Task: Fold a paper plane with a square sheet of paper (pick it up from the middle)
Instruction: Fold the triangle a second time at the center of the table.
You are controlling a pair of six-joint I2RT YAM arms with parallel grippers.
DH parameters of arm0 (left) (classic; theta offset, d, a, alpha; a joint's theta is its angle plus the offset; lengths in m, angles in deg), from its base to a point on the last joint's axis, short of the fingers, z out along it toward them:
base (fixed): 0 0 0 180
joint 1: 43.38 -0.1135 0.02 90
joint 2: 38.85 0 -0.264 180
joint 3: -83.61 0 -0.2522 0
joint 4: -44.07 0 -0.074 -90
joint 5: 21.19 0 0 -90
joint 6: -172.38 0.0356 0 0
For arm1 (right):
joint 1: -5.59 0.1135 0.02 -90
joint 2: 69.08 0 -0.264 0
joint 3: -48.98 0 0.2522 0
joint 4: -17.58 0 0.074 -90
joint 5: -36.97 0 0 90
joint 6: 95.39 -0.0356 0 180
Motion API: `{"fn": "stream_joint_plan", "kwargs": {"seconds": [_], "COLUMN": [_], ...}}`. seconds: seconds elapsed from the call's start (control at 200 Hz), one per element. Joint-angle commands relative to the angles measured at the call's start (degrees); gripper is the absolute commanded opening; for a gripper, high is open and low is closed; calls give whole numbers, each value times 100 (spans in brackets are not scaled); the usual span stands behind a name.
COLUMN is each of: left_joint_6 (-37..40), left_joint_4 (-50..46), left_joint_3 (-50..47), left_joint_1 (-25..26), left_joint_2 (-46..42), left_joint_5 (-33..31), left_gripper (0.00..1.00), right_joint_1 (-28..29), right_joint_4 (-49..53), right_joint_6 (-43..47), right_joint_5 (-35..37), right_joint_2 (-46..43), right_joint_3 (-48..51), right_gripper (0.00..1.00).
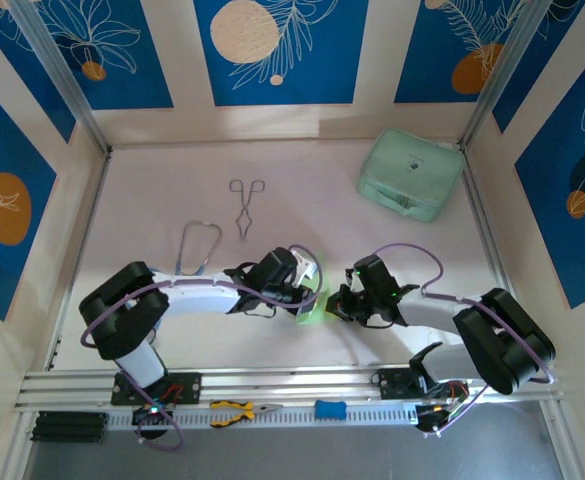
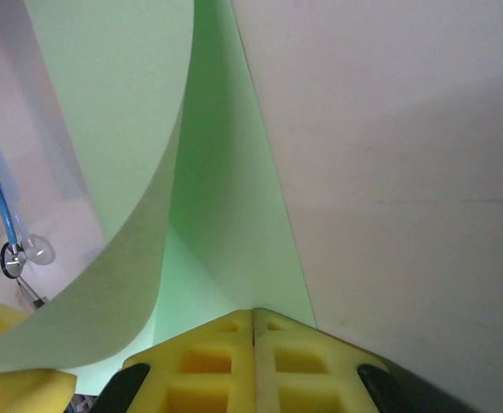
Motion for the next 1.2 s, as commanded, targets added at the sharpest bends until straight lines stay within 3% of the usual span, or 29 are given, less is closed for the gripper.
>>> {"fn": "stream_joint_plan", "kwargs": {"seconds": [0.0,1.195], "left_joint_6": [-142,200], "left_joint_4": [302,102], "left_joint_3": [-136,-342], "left_joint_1": [-104,-364], "left_joint_2": [161,83], "left_joint_5": [232,-452], "left_gripper": [2,8], "right_joint_1": [-6,-17], "right_joint_4": [339,775], "right_joint_6": [98,80], "right_joint_5": [186,246], "right_joint_2": [-70,-256], "right_joint_3": [162,-43], "right_gripper": [5,5]}}
